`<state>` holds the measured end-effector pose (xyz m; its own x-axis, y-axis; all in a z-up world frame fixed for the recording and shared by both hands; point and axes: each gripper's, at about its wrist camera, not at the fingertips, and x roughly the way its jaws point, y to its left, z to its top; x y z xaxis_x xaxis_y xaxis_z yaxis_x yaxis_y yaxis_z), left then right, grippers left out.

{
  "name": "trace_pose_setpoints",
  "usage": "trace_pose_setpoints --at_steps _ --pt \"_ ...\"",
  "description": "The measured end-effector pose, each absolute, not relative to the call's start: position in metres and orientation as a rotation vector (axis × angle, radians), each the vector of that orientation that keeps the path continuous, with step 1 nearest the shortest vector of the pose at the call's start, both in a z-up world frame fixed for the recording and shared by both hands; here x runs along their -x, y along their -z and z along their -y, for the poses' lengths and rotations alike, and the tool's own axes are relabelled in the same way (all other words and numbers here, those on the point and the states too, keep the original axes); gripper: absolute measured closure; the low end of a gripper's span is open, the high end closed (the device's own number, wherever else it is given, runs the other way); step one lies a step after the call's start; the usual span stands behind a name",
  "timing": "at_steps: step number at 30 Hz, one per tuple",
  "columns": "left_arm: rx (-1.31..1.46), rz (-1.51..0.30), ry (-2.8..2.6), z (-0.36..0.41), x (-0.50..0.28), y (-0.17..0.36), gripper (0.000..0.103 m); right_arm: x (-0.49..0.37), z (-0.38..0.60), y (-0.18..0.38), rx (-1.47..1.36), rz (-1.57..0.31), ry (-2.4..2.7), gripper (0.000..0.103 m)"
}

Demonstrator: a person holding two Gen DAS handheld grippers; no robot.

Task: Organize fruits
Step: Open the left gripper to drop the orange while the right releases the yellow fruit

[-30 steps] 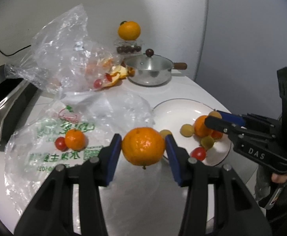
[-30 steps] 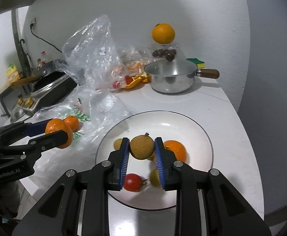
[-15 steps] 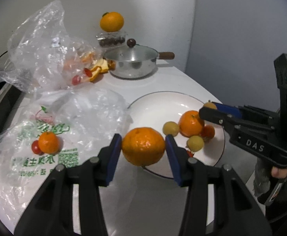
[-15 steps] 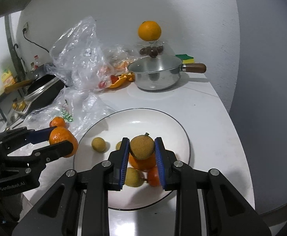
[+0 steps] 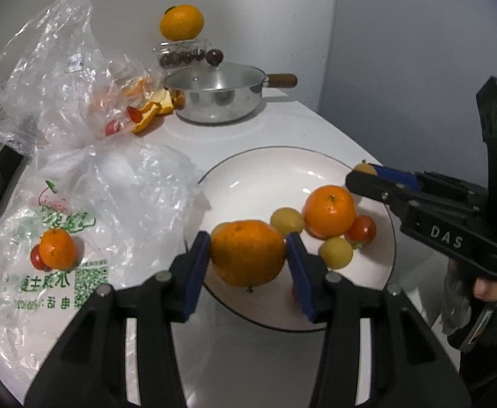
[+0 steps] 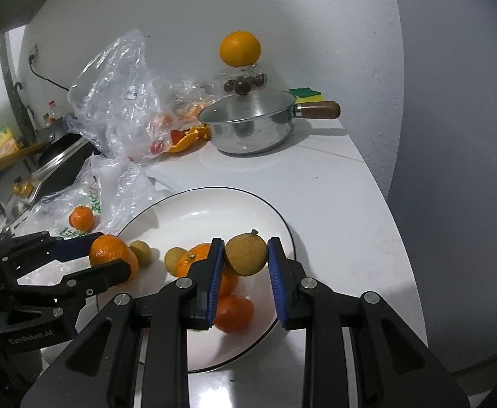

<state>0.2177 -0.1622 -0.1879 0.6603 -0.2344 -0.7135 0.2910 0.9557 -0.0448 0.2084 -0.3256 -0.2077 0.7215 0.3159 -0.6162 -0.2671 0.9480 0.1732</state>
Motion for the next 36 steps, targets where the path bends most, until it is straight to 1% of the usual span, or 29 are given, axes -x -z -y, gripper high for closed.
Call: trace_pose_setpoints --at_steps 11,24,36 --pt "-0.077 -0.818 0.31 0.17 -0.228 0.194 0.056 -0.217 0.33 0.215 -0.083 -0.714 -0.319 0.075" --pt "-0.074 -0.769 0.325 0.165 -0.214 0.18 0.055 -0.213 0.323 0.212 -0.076 -0.707 -0.308 0.074" --pt "-0.055 -0.741 0.31 0.146 -0.194 0.168 0.053 -0.198 0.311 0.197 -0.06 -0.684 -0.311 0.074"
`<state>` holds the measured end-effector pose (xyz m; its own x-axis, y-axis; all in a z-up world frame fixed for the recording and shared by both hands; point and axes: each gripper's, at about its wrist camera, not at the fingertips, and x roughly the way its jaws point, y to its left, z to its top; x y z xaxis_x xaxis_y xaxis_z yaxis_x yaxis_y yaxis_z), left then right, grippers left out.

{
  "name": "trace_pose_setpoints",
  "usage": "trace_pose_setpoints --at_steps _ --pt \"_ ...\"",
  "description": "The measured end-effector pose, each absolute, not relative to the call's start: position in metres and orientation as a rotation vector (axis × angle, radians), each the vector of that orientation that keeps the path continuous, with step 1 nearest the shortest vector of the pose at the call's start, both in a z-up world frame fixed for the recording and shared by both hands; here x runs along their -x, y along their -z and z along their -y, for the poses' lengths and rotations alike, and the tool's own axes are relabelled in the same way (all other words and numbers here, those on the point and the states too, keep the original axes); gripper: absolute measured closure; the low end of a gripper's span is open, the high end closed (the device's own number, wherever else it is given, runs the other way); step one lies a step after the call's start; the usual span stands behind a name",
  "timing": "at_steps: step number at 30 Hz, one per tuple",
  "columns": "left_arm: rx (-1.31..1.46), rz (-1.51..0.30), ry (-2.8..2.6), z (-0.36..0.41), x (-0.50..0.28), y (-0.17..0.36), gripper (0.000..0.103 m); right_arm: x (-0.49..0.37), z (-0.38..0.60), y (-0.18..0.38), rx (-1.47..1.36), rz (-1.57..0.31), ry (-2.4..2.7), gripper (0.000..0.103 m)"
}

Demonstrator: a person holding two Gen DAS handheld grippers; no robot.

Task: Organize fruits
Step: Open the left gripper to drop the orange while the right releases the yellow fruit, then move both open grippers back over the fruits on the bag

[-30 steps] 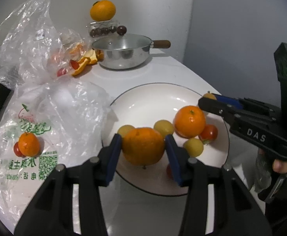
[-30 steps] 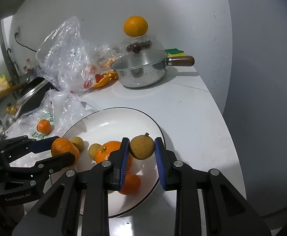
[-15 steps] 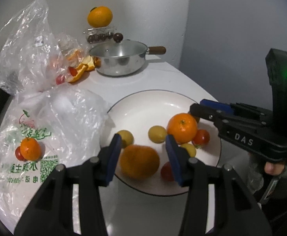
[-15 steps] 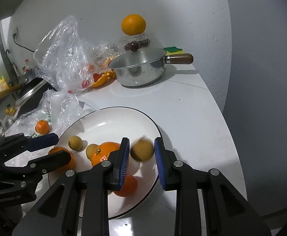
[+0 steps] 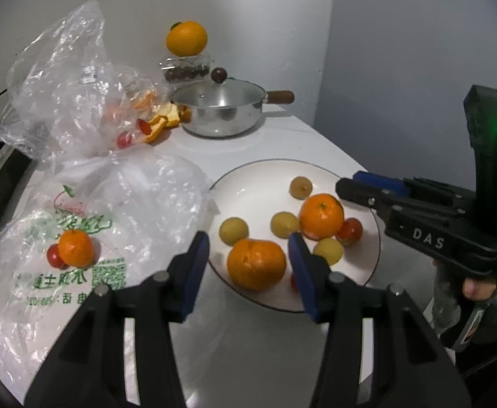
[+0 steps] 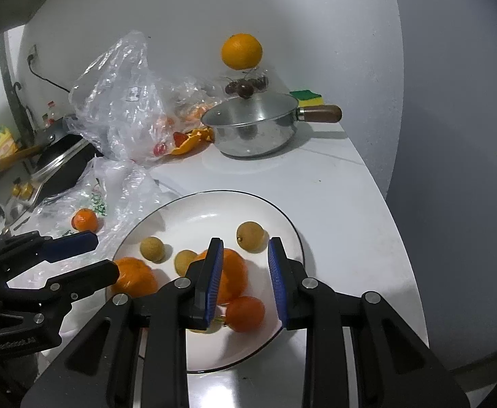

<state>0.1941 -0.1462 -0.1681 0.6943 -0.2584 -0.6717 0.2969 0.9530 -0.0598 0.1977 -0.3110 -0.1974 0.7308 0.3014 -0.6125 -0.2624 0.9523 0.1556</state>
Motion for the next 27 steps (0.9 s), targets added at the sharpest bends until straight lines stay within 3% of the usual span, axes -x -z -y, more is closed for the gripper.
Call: trace_pose_setpoints --at_steps 9,27 --pt "-0.029 -0.719 0.3 0.124 -0.176 0.159 0.047 -0.185 0.294 0.187 -0.033 -0.672 -0.31 0.074" --pt "0.035 -0.684 0.211 0.046 -0.146 0.155 0.046 -0.172 0.224 0.174 0.046 -0.662 -0.371 0.074"
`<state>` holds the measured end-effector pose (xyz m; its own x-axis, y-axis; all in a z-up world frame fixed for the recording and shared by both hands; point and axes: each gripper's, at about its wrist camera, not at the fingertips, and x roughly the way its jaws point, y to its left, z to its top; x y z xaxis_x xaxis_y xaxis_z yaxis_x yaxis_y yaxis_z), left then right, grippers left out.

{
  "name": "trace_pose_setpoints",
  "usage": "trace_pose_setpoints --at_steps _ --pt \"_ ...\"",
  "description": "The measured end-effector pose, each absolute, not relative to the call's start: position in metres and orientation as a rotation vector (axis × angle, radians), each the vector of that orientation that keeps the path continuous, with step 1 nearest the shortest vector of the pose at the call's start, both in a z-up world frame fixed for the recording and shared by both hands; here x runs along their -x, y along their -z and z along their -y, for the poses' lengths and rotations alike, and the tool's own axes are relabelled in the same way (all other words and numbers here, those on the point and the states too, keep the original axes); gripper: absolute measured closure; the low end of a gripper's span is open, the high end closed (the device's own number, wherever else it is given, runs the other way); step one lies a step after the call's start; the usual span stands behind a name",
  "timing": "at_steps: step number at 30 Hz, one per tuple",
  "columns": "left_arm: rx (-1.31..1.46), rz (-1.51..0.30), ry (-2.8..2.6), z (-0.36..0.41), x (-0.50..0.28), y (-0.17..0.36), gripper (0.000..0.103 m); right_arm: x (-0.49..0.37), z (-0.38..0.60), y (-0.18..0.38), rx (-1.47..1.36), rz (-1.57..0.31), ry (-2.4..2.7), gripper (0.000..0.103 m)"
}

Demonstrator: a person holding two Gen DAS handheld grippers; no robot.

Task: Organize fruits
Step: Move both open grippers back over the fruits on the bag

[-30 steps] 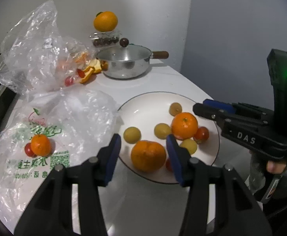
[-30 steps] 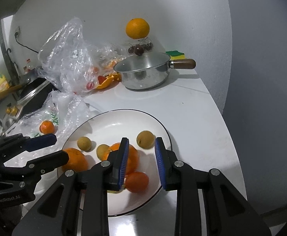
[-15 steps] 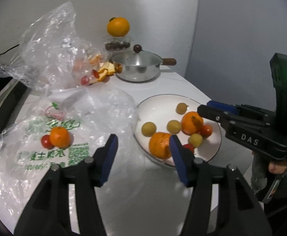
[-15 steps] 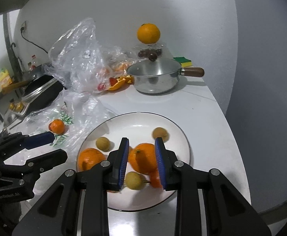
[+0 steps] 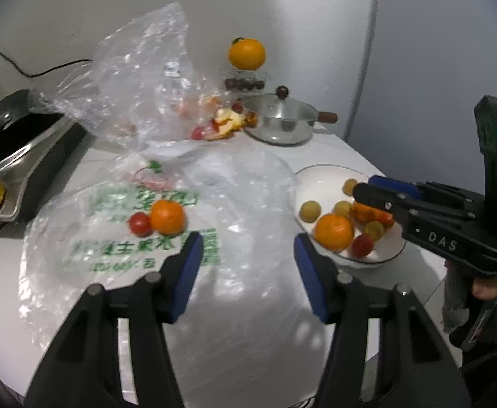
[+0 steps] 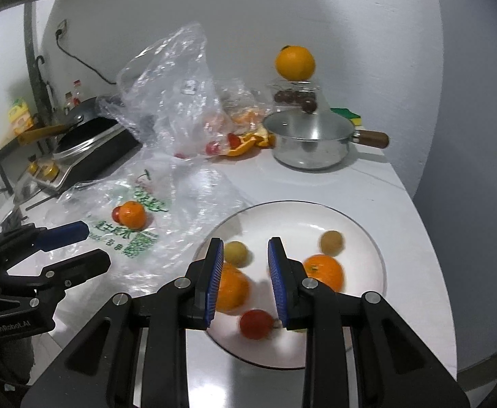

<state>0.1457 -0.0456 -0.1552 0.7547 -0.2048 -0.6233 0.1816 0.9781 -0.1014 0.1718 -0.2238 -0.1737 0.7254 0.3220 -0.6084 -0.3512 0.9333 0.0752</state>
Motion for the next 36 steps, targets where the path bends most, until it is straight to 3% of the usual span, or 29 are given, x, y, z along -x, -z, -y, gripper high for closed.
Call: trace_pose_setpoints --at_steps 17,21,25,26,28,36 --pt "0.095 -0.662 0.124 -0.024 -0.137 0.159 0.046 -0.172 0.153 0.172 0.118 -0.68 -0.428 0.074" --pt "0.098 -0.663 0.114 -0.037 -0.138 0.16 0.046 -0.175 0.136 0.174 0.131 -0.685 -0.443 0.066" --pt "0.099 -0.659 0.098 -0.049 -0.14 0.16 0.045 -0.179 0.12 0.175 0.136 -0.687 -0.46 0.066" --pt "0.101 -0.657 0.093 -0.053 -0.14 0.161 0.043 -0.18 0.116 0.176 0.139 -0.689 -0.464 0.066" --pt "0.113 -0.65 0.082 -0.062 -0.141 0.162 0.03 -0.182 0.108 0.177 0.145 -0.694 -0.474 0.066" --pt "0.141 -0.656 0.041 -0.088 -0.147 0.168 0.03 -0.195 0.081 0.188 0.156 -0.728 -0.509 0.066"
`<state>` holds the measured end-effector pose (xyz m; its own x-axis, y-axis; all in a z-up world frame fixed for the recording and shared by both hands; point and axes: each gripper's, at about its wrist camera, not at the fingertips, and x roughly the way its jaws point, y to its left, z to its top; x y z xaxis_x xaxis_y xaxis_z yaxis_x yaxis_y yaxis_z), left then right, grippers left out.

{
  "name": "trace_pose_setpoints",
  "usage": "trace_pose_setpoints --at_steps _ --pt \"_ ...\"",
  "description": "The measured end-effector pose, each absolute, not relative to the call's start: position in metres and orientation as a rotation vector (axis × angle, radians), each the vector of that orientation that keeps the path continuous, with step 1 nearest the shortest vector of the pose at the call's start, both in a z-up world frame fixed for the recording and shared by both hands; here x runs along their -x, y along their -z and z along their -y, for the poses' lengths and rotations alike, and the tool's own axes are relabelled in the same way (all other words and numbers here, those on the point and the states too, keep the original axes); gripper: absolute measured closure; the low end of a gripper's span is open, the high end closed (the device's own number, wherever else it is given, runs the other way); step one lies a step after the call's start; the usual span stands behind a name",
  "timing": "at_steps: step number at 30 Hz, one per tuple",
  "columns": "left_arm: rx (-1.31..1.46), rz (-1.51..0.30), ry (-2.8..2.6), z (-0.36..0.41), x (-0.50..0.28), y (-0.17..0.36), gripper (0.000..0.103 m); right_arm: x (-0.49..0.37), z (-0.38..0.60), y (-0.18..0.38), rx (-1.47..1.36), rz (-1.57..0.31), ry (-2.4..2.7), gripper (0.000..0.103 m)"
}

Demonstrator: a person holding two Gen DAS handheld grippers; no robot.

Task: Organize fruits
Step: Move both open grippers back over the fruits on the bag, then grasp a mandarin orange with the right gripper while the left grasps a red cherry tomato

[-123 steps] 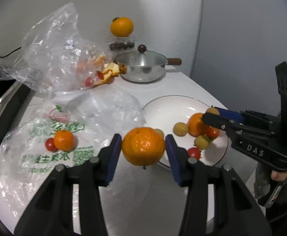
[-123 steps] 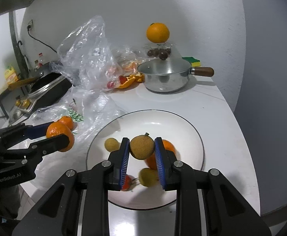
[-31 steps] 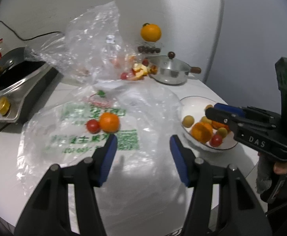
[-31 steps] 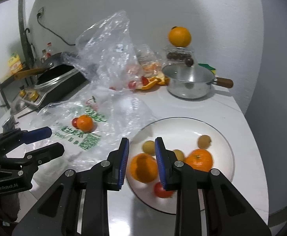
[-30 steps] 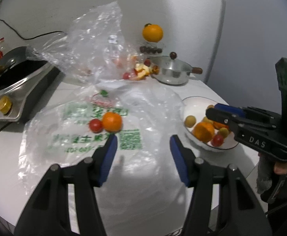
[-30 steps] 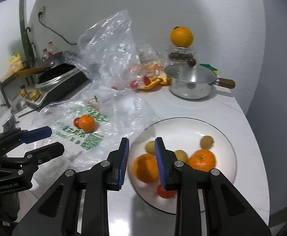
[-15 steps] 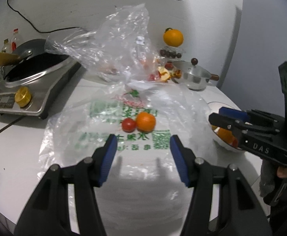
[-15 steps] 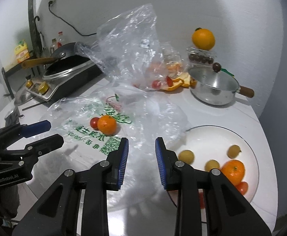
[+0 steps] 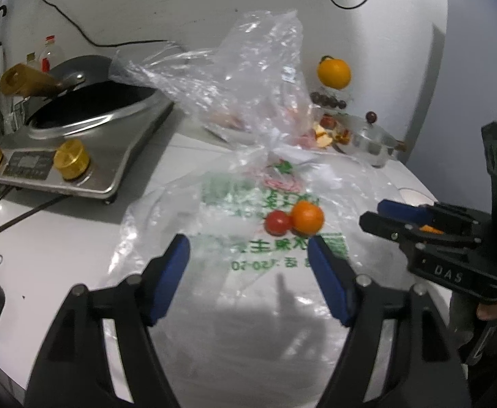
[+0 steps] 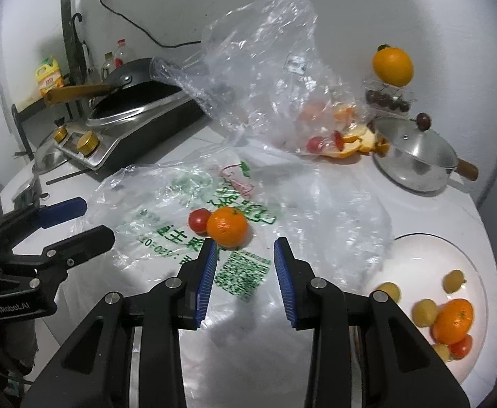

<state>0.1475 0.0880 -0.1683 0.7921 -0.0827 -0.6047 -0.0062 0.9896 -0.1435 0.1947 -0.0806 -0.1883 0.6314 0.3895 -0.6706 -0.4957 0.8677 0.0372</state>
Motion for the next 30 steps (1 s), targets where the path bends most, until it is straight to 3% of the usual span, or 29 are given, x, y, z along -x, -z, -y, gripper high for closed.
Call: trace_pose_setpoints --at_steps 11,17,30 --pt "0.164 -0.666 0.0 -0.115 -0.157 0.18 0.03 -0.214 0.046 0.202 0.184 -0.765 -0.55 0.065" --pt "0.161 -0.666 -0.004 -0.12 -0.162 0.182 0.03 -0.225 0.036 0.21 0.186 -0.788 -0.555 0.054" --pt "0.143 -0.67 -0.017 -0.116 -0.176 0.183 0.03 -0.249 0.035 0.225 0.175 -0.814 -0.51 0.054"
